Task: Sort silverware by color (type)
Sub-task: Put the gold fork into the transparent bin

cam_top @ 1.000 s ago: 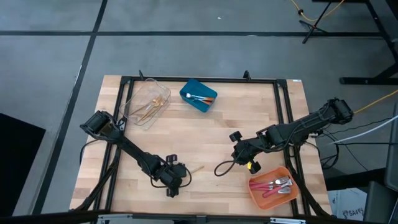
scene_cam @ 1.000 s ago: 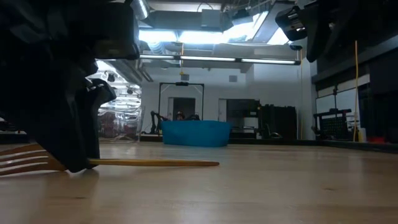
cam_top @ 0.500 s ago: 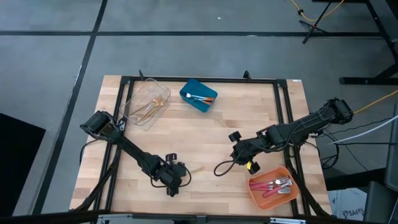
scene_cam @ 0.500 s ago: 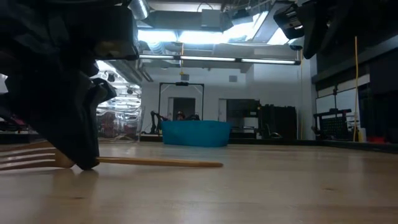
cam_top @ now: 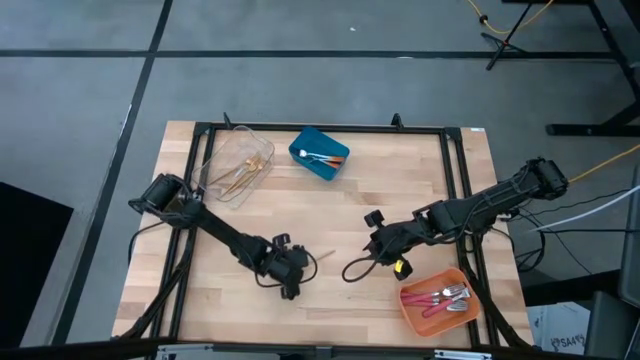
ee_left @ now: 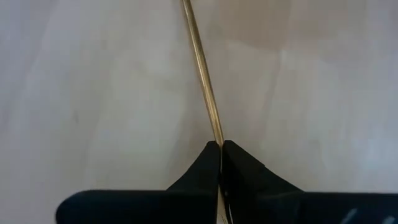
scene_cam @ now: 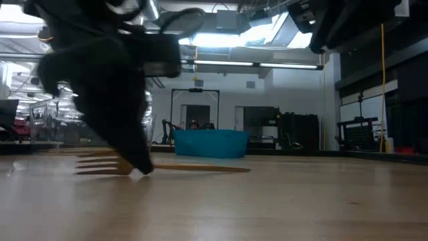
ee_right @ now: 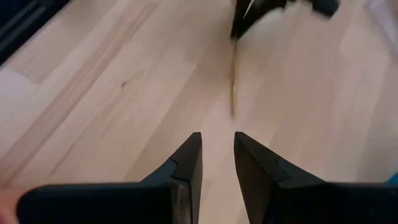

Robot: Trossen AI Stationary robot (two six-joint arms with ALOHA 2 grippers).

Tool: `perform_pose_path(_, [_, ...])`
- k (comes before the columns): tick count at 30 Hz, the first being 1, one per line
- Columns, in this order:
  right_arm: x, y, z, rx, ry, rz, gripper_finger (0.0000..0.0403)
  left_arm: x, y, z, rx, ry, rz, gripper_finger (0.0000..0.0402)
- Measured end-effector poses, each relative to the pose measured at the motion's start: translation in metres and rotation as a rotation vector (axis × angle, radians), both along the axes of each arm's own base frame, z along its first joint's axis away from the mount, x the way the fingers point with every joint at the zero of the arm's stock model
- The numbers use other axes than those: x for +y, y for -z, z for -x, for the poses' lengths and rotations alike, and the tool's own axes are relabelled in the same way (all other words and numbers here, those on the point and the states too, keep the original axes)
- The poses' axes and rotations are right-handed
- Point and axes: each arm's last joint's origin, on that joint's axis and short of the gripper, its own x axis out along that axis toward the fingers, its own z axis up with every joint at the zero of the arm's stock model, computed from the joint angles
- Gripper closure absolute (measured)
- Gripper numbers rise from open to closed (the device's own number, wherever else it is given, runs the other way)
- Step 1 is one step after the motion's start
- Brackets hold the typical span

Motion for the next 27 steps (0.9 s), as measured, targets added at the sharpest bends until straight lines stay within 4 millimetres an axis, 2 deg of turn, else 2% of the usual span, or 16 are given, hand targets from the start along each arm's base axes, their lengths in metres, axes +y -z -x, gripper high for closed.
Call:
perform_pose_path(8, [-0.007,-0.004,-0.007,-0.091,-0.005,0.095,0.032,0.028,-0.007,-0.024,-0.117,0.063,-0.057,0.0398])
perform_pose_path(16, [-0.039,-0.005,-0.018,-0.108,0.116,0.099,0.032,0.061,-0.017,-0.045,-0.254,0.058,-0.228,0.0398])
perform_pose_path(22, [-0.062,-0.008,-0.025,-0.133,0.171,0.061,0.032,0.08,-0.026,-0.058,-0.366,0.027,-0.24,0.0398])
perform_pose_path(27, [-0.075,0.0,-0.033,-0.113,0.198,0.042,0.032,0.09,-0.032,-0.064,-0.442,-0.014,-0.231,0.0397])
